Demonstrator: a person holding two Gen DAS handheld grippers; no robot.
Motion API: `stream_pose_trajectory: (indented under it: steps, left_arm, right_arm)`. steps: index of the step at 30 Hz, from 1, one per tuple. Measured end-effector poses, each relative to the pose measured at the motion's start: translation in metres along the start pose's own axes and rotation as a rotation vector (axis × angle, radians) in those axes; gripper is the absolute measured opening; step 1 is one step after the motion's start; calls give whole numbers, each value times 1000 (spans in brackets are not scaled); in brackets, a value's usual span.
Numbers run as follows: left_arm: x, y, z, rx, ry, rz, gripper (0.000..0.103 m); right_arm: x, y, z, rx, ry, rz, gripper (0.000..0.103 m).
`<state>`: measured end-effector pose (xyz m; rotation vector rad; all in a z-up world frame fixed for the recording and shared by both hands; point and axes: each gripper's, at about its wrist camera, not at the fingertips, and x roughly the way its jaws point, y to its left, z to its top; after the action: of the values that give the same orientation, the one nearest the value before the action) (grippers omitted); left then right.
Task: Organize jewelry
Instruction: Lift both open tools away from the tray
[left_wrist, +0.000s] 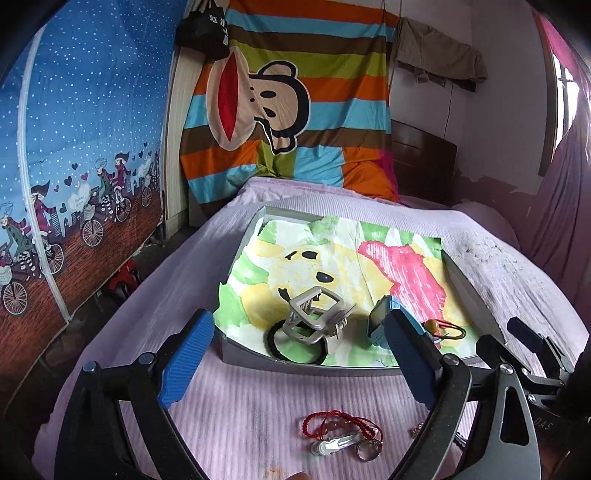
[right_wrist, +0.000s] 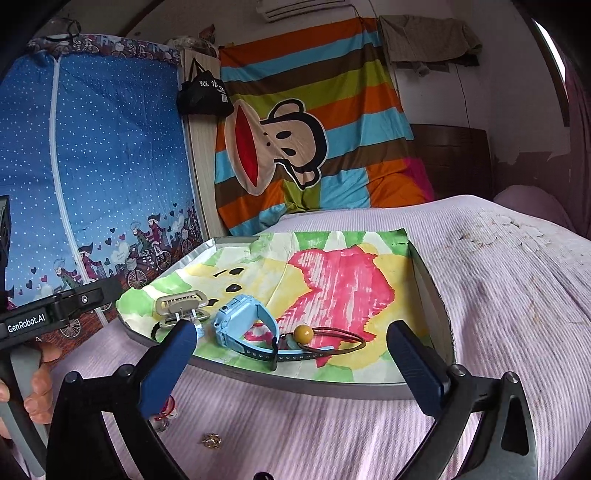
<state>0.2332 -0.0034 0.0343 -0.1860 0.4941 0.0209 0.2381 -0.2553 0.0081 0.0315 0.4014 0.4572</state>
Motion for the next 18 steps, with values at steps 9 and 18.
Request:
stream_pose_trajectory:
  steps: [9,18]
  left_arm:
    - [-64,-1,-16,47,-138,29,97]
    - [-104,-6,-35,63,-191,39,101]
  right_arm:
    - [-42,20,-1,-34,-94,14,103]
    - [-76,33,-7,-78,-125,24,103]
